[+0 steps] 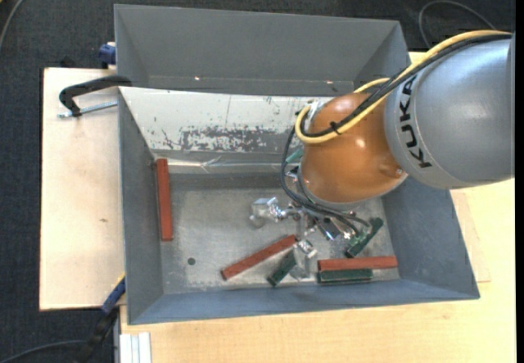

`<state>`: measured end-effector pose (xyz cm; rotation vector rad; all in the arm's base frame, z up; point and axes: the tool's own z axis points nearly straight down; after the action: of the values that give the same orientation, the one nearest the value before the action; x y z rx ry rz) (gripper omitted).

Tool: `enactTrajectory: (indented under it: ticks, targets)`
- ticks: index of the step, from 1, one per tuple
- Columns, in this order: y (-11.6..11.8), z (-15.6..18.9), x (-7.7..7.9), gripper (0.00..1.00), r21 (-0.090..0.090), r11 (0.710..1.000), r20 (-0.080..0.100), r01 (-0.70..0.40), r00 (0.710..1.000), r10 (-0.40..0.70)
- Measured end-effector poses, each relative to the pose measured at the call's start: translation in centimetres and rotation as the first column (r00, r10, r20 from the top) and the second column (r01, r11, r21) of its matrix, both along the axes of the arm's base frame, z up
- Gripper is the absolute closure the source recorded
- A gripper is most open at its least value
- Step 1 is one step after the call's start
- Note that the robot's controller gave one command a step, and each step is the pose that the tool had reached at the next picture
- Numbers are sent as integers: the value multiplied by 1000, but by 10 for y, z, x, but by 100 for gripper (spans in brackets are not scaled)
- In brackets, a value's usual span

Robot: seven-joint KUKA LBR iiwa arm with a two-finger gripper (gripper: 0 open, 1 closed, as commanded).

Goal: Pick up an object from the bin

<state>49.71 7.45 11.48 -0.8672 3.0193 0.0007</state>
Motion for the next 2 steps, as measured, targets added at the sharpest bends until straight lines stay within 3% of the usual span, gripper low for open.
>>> enactTrajectory:
  ticks: [1,2]
  targets:
    - [-2,-45,-3,0,0,991,-1,-137,991,137]
    - [-1,-44,-3,0,1,991,1,-135,991,135]
